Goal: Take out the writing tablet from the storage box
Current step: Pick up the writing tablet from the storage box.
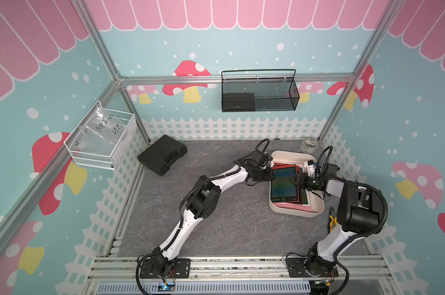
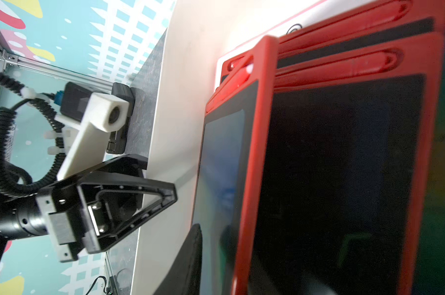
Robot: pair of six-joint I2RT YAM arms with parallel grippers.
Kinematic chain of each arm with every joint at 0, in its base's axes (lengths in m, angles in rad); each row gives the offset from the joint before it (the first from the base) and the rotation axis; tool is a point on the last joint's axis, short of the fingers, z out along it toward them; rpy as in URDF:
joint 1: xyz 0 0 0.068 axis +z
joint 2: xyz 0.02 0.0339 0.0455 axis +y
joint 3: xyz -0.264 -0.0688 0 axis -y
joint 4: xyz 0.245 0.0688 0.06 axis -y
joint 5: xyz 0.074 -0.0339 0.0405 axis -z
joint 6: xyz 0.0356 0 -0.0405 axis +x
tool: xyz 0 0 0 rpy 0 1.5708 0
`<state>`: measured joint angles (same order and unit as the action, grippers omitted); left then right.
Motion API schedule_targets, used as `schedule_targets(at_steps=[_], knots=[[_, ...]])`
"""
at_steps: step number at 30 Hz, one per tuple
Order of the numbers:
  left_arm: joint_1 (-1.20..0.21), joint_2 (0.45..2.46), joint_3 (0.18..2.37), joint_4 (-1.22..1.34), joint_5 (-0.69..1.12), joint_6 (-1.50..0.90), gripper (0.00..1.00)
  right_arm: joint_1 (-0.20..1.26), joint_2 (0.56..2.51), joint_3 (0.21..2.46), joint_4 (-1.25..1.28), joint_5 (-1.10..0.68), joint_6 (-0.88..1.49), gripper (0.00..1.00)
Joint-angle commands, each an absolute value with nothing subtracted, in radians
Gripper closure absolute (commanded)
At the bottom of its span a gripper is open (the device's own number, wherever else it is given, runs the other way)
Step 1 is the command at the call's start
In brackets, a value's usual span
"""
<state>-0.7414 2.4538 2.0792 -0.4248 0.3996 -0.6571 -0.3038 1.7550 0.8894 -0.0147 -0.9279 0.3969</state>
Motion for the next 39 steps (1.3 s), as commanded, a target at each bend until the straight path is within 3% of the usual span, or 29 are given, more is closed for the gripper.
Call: schedule_targets(at_steps=[1, 8, 19, 39], knots=[[-0.691, 2.32, 2.028, -0.345, 0.508, -0.624, 0.49, -0.302, 1.776, 0.883, 0.008, -0.964, 0.375, 0.75], [-0.625, 2.238, 1.968, -0.397, 0.569, -0.594, 0.49, -0.303, 1.761, 0.87, 0.03, -0.982, 0.379, 0.74], [-0.592, 2.188, 1.896, -0.441, 0.582, -0.56, 0.52, -0.311, 1.73, 0.9, -0.04, -0.901, 0.362, 1.0], [-0.539, 2.062, 1.729, -0.389, 0.536, -0.593, 0.54, -0.383, 1.55, 0.916, -0.044, -0.987, 0.444, 1.0]])
